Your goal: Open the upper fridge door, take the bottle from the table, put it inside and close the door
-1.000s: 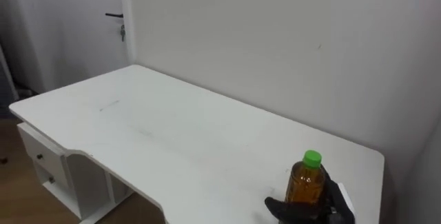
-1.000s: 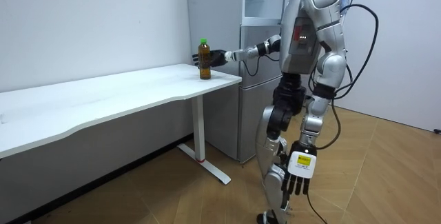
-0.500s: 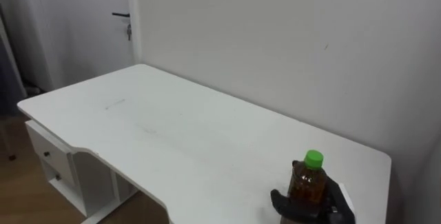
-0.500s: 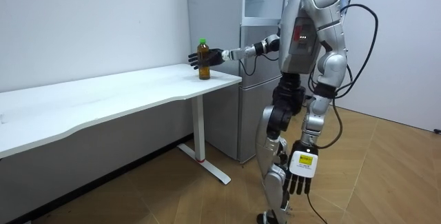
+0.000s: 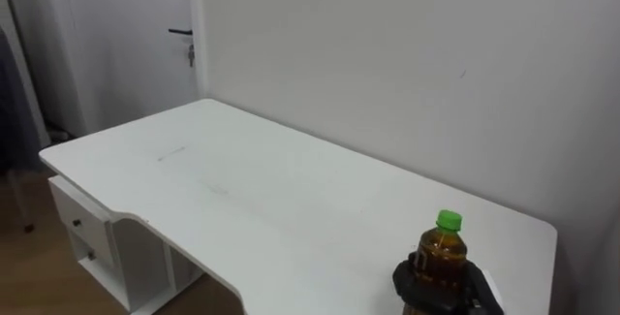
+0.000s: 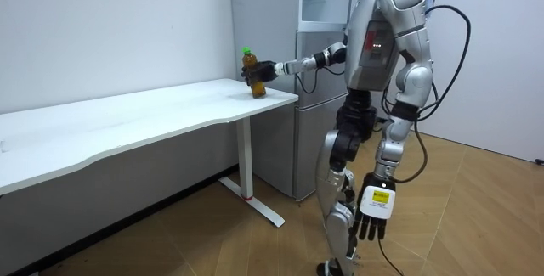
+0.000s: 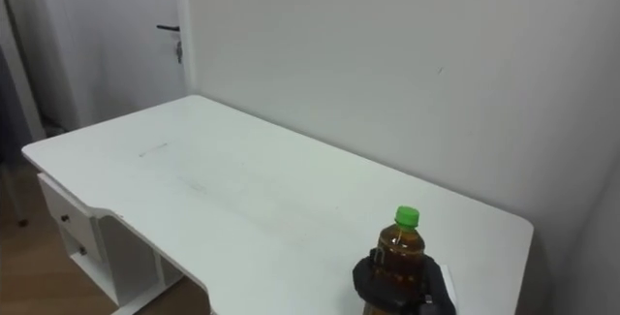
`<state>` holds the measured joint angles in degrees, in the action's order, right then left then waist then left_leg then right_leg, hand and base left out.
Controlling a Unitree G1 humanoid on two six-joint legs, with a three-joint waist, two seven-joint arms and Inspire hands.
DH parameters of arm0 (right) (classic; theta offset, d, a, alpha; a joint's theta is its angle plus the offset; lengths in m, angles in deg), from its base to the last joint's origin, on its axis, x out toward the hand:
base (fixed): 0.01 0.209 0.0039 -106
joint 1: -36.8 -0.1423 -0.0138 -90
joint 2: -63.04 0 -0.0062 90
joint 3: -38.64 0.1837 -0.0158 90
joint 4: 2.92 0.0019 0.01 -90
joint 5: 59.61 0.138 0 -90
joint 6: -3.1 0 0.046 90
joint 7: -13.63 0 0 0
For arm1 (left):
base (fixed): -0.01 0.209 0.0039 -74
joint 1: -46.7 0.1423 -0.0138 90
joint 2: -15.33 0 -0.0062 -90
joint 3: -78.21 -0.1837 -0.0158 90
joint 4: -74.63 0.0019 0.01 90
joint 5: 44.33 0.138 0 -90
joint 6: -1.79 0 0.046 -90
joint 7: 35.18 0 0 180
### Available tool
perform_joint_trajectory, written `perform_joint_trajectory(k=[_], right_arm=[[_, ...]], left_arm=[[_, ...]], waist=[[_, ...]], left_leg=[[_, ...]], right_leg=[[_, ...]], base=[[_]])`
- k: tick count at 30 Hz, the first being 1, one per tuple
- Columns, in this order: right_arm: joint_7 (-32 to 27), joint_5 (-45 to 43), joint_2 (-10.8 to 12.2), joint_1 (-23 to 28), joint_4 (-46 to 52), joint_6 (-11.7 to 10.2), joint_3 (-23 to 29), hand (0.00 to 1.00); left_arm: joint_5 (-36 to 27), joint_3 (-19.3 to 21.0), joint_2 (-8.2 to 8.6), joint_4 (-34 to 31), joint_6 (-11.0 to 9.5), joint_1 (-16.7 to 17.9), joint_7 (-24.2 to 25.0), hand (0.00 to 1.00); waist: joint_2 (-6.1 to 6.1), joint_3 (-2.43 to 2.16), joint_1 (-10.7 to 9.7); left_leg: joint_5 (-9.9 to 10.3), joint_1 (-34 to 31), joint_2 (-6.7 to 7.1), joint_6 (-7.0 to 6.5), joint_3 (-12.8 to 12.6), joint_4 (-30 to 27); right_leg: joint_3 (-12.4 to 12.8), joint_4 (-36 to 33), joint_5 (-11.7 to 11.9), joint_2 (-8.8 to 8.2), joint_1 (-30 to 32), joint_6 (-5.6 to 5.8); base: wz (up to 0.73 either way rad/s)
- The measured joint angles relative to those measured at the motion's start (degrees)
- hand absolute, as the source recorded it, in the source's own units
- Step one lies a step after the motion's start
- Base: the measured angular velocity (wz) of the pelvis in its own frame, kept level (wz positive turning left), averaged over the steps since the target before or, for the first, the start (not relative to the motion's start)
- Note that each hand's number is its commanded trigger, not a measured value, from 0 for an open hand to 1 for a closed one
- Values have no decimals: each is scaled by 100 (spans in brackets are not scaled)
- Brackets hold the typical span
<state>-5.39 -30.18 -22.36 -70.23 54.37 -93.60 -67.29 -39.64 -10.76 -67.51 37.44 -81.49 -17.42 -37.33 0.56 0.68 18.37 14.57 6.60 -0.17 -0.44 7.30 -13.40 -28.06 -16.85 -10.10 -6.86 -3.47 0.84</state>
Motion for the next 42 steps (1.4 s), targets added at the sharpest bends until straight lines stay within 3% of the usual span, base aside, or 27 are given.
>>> perform_joint_trajectory(k=[4, 8, 12, 16, 18, 21, 26, 33, 38, 42], right_arm=[[128, -22, -40, 203, 388, 24, 21, 100], [267, -15, -249, 535, 1043, 62, 26, 100], [577, -19, -526, 829, 2109, 64, 179, 100], [710, 5, -636, 834, 2680, 64, 404, 100], [796, 4, -735, 834, 3057, 118, 568, 100], [919, 9, -769, 807, 3539, 136, 746, 100], [1027, 66, -759, 800, 4031, 148, 838, 100], [993, 408, -842, 681, 4431, 211, 865, 100], [1006, 394, -890, 663, 4654, 320, 881, 100], [1037, 256, -910, 389, 4917, 411, 1365, 100]], left_arm=[[-1, 99, 0, 1, -107, 54, 6, 0], [0, 237, 32, 7, -332, 45, 6, 0], [-1, 549, 91, 20, -407, 32, 38, 0], [-57, 604, 34, 180, -555, -60, 55, 0], [-68, 598, 20, 210, -565, -101, 73, 0], [-70, 594, -1, 235, -567, -155, 126, 0], [-70, 589, -11, 240, -572, -272, 150, 0], [-75, 551, -93, 307, -722, -483, 144, 0], [-67, 551, -92, 358, -718, -484, 116, 0], [-29, 587, -92, 368, -714, -487, 120, 0]], waist=[[12, -17, -125], [-39, -64, -160], [-1, -59, -311], [76, -30, -435], [127, -53, -614], [138, -57, -689], [174, -69, -885], [262, -67, -1012], [293, -65, -1089], [269, -58, -1195]], left_leg=[[0, -58, -1, 0, -18, 9], [-19, -36, -6, -20, -190, 72], [-22, 7, -15, -24, -420, 73], [-22, 89, -31, -24, -570, 89], [-18, 95, -43, -27, -653, 140], [-16, 99, -73, -30, -840, 219], [-10, 78, -94, -22, -902, 266], [-12, 59, -116, -16, -1020, 270], [-10, 67, -120, -18, -1049, 268], [-7, 57, -134, -13, -1067, 295]], right_leg=[[49, 7, 2, 9, 76, 2], [196, -114, -4, -11, 245, 3], [361, -133, -6, -2, 288, 2], [471, -100, 3, 29, 253, 10], [581, -110, 15, 48, 299, 18], [716, -183, 36, 87, 430, -17], [752, -192, 65, 117, 500, -58], [853, -203, 83, 151, 577, -76], [916, -185, 91, 176, 589, -63], [915, -149, 92, 197, 605, -64]], base=[[-2], [-23], [-21], [-16], [-10], [-26], [-9], [-7], [-4], [0]])
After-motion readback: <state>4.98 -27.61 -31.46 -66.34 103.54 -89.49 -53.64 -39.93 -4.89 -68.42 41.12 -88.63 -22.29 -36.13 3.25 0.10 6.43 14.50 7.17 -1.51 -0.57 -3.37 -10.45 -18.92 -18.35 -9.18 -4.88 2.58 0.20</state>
